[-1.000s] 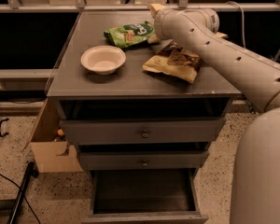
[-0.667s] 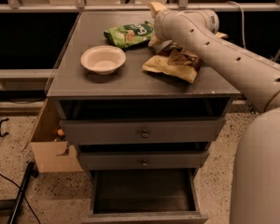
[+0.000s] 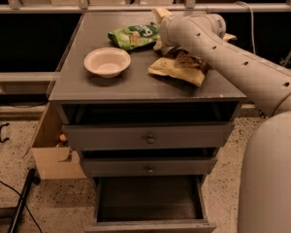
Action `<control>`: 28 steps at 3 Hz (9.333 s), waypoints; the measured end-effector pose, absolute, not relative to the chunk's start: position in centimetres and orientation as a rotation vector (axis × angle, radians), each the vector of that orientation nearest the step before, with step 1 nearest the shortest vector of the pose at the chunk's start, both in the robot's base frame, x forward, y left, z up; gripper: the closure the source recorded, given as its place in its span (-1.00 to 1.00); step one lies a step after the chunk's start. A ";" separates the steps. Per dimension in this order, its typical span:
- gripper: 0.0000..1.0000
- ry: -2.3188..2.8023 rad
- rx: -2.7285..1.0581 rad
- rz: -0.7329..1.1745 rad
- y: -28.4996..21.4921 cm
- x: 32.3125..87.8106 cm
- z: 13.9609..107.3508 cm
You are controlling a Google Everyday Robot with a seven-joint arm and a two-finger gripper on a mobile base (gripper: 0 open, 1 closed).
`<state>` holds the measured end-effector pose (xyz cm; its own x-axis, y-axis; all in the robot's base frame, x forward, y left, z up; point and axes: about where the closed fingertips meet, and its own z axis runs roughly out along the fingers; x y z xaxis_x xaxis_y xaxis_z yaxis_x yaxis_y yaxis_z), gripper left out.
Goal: Place green rice chip bag into bottom drawer
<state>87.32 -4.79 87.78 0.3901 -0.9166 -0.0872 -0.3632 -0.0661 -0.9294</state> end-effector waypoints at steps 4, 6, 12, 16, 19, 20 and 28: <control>-0.54 1.108 -1.602 -0.675 -3.8 89.3 87.2; -0.31 1.091 -1.598 -0.668 -3.0 90.3 86.7; 1.00 1.078 -1.655 -0.705 -3.4 89.6 90.4; 1.00 1.085 -1.803 -0.676 -8.4 80.9 101.0; 1.00 0.996 -1.910 -0.529 -13.6 73.4 103.3; 1.00 0.960 -1.950 -0.467 -16.0 69.5 103.8; 1.00 0.540 -2.096 -0.488 -22.3 50.0 98.9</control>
Offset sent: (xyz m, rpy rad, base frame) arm 0.0256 0.0045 -0.0188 0.0400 -0.0582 0.0289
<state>50.00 -22.34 98.88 0.8275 -0.5441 0.1386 -0.1935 -0.5082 -0.8392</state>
